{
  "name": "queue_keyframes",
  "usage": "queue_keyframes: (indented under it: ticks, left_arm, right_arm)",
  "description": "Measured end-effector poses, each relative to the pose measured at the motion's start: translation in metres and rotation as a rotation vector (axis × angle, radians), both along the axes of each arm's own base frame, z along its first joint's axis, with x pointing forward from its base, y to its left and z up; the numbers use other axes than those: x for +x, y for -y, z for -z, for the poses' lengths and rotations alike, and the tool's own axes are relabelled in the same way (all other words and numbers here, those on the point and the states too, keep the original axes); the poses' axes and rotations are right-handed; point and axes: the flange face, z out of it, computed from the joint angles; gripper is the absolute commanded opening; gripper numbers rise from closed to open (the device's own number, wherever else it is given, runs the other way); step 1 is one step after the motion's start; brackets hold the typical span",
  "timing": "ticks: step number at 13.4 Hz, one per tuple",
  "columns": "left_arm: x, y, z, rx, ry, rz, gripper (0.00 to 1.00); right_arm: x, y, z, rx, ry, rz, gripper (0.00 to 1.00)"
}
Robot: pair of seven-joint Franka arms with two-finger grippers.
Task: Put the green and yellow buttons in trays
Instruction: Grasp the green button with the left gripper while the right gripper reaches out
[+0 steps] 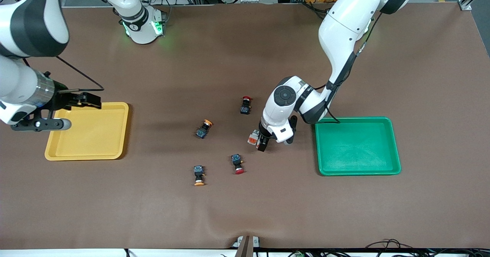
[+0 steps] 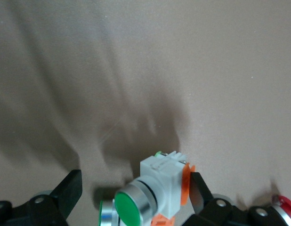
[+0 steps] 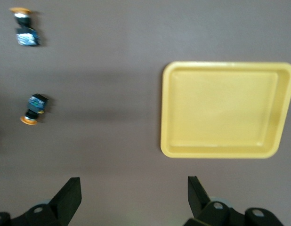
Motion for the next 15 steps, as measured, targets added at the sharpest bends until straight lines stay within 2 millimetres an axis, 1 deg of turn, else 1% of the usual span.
queue_keyframes:
  ticks: [2,3,4,5,7,10,11,12,13,15]
  left_arm:
    - [0.002,0.000,0.007,0.000,-0.003,-0.001,1.00]
    - [0.001,0.000,0.012,0.002,-0.007,-0.001,0.89]
    - [0.002,0.000,0.013,0.001,-0.007,0.000,0.74]
    - [0.002,0.000,0.012,0.000,-0.006,0.000,0.55]
    - [0.003,0.001,0.011,-0.001,-0.004,-0.001,0.00]
    - [0.007,0.001,0.006,-0.007,0.011,0.008,0.00]
    - [0.010,0.000,0.003,-0.007,0.022,0.014,0.00]
    - [0.015,-0.004,-0.001,-0.003,0.038,0.020,0.00]
    - [0.023,-0.011,-0.009,0.010,0.053,0.024,0.00]
    - [0.036,-0.030,-0.028,0.072,0.040,0.049,0.00]
  right_arm:
    - [0.008,-0.023,-0.009,0.019,0.087,-0.029,1.00]
    - [0.013,-0.034,-0.006,0.043,0.113,-0.038,1.00]
    - [0.018,-0.045,0.001,0.076,0.122,-0.042,1.00]
    - [0.022,-0.054,0.010,0.102,0.121,-0.044,1.00]
    - [0.027,-0.067,0.024,0.115,0.116,-0.043,1.00]
    - [0.039,-0.078,0.038,0.124,0.157,0.022,1.00]
    - [0.044,-0.085,0.048,0.126,0.164,0.046,1.00]
    - [0.046,-0.094,0.061,0.123,0.155,0.079,1.00]
    - [0.047,-0.109,0.076,0.117,0.138,0.117,1.00]
    - [0.047,-0.143,0.104,0.107,0.117,0.172,1.00]
